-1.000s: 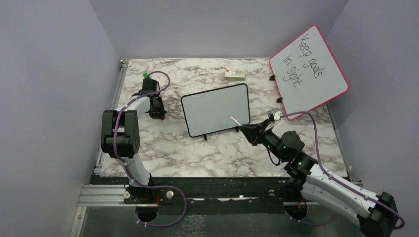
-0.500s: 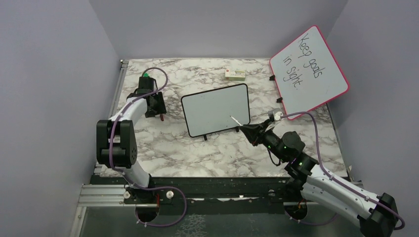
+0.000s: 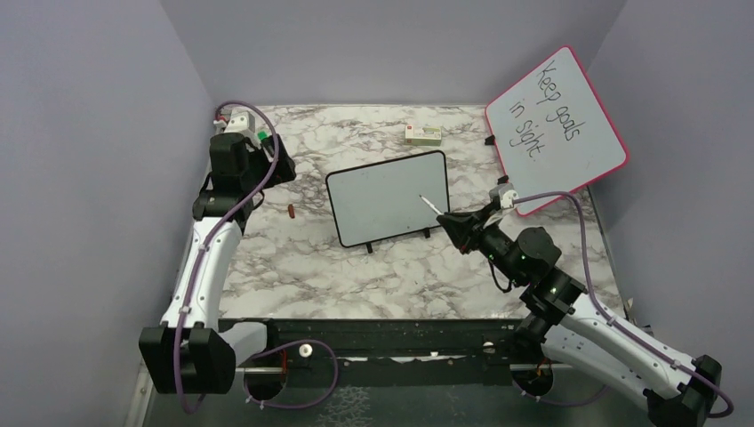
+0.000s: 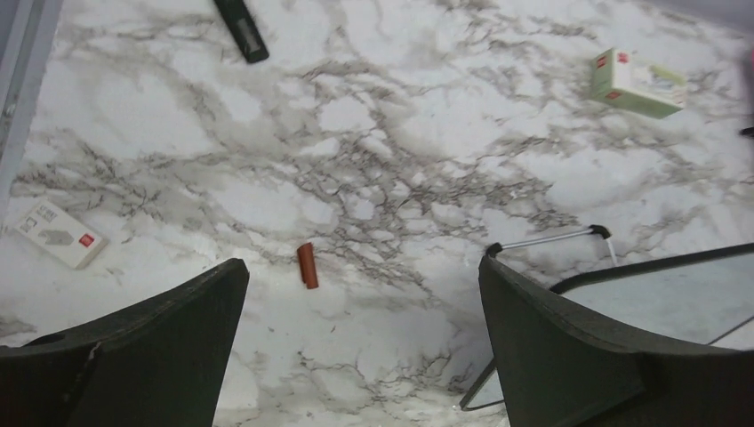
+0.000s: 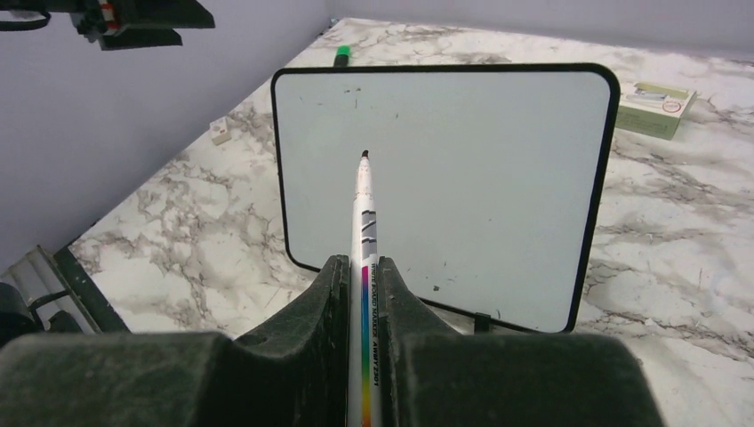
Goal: Write a sentence on the whiteboard
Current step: Place the pen cap at the center of the board, then write a sentence on the whiteboard.
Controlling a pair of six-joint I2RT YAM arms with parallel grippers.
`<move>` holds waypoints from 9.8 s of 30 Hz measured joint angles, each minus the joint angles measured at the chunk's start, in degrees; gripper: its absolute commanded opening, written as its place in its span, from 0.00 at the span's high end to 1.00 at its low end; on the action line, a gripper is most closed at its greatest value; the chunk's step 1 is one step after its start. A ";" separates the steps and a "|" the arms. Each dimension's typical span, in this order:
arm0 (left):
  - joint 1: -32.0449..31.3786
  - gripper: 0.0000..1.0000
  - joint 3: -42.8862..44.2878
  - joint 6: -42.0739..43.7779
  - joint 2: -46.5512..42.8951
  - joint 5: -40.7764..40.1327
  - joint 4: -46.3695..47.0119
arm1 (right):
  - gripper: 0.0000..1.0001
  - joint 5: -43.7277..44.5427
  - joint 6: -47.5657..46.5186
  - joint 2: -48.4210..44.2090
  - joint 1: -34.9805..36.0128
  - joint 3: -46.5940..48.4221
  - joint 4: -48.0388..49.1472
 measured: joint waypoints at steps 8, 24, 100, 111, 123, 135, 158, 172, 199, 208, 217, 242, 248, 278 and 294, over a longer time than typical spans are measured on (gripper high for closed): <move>-0.68 0.01 -0.09 1.68 -7.17 4.26 4.07 | 0.99 0.57 -1.64 0.13 0.00 3.23 -3.61; -6.01 0.02 -6.73 10.93 -9.86 17.68 13.97 | 0.99 0.55 -3.13 -0.81 0.00 5.14 -7.82; -6.95 0.70 -1.11 5.75 16.74 52.96 21.38 | 0.99 -4.20 -12.00 20.09 1.36 21.79 -16.02; -8.28 0.89 -1.07 5.16 19.61 53.86 20.98 | 0.99 -1.53 -14.51 25.88 7.37 23.45 -13.81; -8.17 1.00 -0.94 5.40 21.46 57.86 21.97 | 0.99 7.41 -20.37 34.40 15.41 26.49 -8.28; -9.44 1.00 -0.85 5.44 22.45 58.66 23.85 | 0.99 13.62 -22.43 41.35 19.28 30.38 -7.08; -11.15 0.77 -2.32 1.46 22.64 57.68 25.90 | 0.99 18.60 -22.64 46.97 21.14 32.13 -3.98; -8.96 0.67 -5.90 -7.04 21.40 55.76 36.70 | 0.99 18.80 -22.62 47.01 21.51 32.11 -3.50; -8.48 1.00 -5.90 -6.27 20.81 57.92 38.21 | 0.99 20.52 -22.62 47.23 21.51 32.00 -3.04; -8.48 1.00 -5.90 -4.92 20.81 57.94 37.90 | 0.99 21.86 -22.67 48.78 22.12 32.15 -3.13; -8.48 1.00 -5.90 -4.61 20.81 57.94 37.83 | 0.99 22.71 -22.69 49.70 22.27 34.14 -3.06; -8.48 1.00 -5.90 -4.48 20.81 57.92 37.79 | 0.99 24.35 -22.97 52.54 22.62 35.67 -3.43; -8.48 1.00 -5.90 -4.46 20.81 57.92 37.79 | 0.99 24.74 -22.67 52.63 22.62 35.95 -4.33; -8.48 1.00 -5.90 -4.24 20.81 57.92 37.75 | 0.99 24.72 -18.49 53.81 22.95 38.66 -14.95; -8.50 1.00 -5.90 -4.26 20.81 57.92 37.75 | 0.99 24.37 -17.88 53.79 22.95 38.66 -16.24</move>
